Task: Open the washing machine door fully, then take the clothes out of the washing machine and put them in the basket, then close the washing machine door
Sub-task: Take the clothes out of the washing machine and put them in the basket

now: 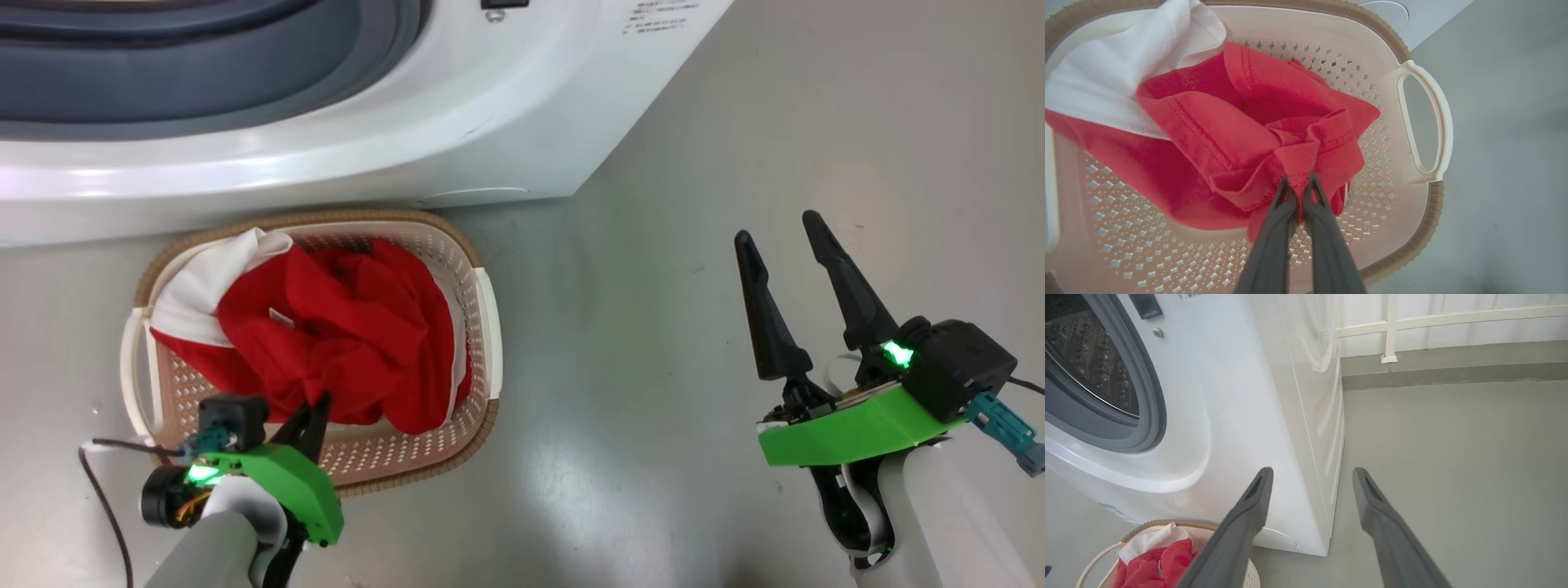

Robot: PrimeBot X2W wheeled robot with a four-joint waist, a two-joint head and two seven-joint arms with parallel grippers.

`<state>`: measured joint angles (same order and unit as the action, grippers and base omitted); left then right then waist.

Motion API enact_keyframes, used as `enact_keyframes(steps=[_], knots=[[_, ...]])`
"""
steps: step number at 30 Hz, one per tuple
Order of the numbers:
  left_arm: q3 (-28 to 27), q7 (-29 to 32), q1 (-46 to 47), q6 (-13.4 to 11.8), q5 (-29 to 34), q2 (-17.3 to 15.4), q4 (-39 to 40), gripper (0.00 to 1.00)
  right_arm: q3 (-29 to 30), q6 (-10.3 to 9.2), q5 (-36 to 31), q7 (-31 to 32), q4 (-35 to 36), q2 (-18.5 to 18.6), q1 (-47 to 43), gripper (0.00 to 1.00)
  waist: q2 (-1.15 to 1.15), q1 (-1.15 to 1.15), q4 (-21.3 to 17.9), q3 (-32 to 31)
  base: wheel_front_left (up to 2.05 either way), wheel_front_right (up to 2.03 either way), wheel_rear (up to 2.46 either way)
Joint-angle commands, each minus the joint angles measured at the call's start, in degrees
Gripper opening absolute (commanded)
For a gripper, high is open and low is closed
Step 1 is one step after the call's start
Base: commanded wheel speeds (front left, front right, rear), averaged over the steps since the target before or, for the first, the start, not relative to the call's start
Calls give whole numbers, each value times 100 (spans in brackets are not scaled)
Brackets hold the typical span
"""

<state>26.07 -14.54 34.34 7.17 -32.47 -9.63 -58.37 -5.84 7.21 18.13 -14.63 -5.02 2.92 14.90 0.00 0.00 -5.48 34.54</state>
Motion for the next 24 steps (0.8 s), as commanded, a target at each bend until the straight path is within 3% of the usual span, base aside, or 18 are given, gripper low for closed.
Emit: enact_keyframes(steps=[1, 8, 9, 10, 12, 13, 14, 24], knots=[[-40, -46, 11, 32, -72, -175, -12, 0, -123, 28, 57, -37, 158, -4, 24, 100, 0, 0, -30, 67, 0, 0, 0], [454, -46, 336, 32, -504, -269, -253, 0, -107, 28, 65, -37, 194, -4, 76, 100, 0, 0, -74, 214, 0, 0, 0], [508, -46, 372, 32, -561, -281, -287, 8, -105, 28, 64, -37, 197, -4, 81, 100, 0, 0, -77, 225, 0, 0, 0], [560, -46, 406, 32, -616, -293, -314, 29, -104, 28, 64, -37, 199, -4, 86, 100, 0, 0, -79, 236, 0, 0, 0], [642, -46, 469, 32, -713, -329, -355, 60, -100, 28, 64, -37, 200, -4, 96, 100, 0, 0, -80, 250, 0, 0, 0], [668, -46, 494, 32, -759, -347, -361, 86, -94, 28, 62, -37, 197, -4, 100, 100, 0, 0, -79, 256, 0, 0, 0], [687, -46, 517, 32, -797, -370, -360, 100, -89, 28, 61, -37, 194, -4, 105, 100, 0, 0, -76, 260, 0, 0, 0], [661, -46, 550, 32, -969, -505, -211, 100, -60, 28, 44, -37, 155, -4, 128, 100, 0, 0, -13, 194, 0, 0, 0]])
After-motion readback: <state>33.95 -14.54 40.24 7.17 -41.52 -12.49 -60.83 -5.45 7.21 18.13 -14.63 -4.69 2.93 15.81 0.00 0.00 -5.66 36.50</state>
